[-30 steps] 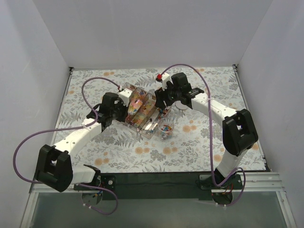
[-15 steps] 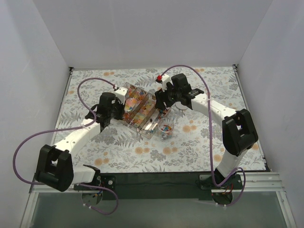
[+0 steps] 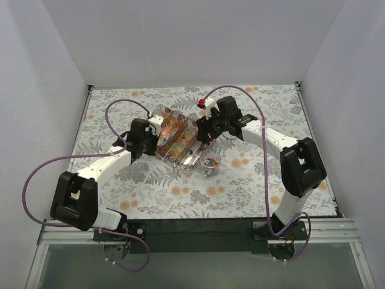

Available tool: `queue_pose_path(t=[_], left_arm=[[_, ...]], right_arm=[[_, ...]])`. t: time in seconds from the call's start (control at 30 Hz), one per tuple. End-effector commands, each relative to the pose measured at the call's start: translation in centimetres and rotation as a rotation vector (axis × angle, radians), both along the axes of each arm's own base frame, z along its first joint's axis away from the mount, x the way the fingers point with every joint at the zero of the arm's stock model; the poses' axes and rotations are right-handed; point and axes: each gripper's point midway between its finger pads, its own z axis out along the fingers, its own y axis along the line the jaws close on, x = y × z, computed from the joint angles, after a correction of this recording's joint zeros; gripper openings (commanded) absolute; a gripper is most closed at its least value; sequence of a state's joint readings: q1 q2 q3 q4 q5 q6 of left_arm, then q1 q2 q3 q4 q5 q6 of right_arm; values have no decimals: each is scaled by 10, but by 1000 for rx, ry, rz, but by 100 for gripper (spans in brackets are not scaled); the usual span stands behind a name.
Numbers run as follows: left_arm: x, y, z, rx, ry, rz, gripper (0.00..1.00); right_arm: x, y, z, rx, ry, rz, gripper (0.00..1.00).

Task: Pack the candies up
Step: Scoop the fake candies from the storage box.

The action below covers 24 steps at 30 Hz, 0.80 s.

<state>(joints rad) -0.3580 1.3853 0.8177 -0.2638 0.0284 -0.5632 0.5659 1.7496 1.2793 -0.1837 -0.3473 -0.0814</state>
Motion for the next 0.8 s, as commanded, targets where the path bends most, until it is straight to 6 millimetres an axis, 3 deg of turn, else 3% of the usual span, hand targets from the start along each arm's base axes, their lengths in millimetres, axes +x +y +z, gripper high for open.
queue_pose_path(t=[0.0, 0.2, 0.77], left_arm=[[-1, 4, -3, 30, 34, -1, 0], [-4, 6, -14, 42, 67, 12, 0], [-2, 13, -29, 96, 80, 51, 21]], right_arm=[[-3, 4, -1, 17, 5, 19, 67], [-3, 5, -2, 21, 10, 24, 67], [-8, 6, -9, 27, 35, 32, 67]])
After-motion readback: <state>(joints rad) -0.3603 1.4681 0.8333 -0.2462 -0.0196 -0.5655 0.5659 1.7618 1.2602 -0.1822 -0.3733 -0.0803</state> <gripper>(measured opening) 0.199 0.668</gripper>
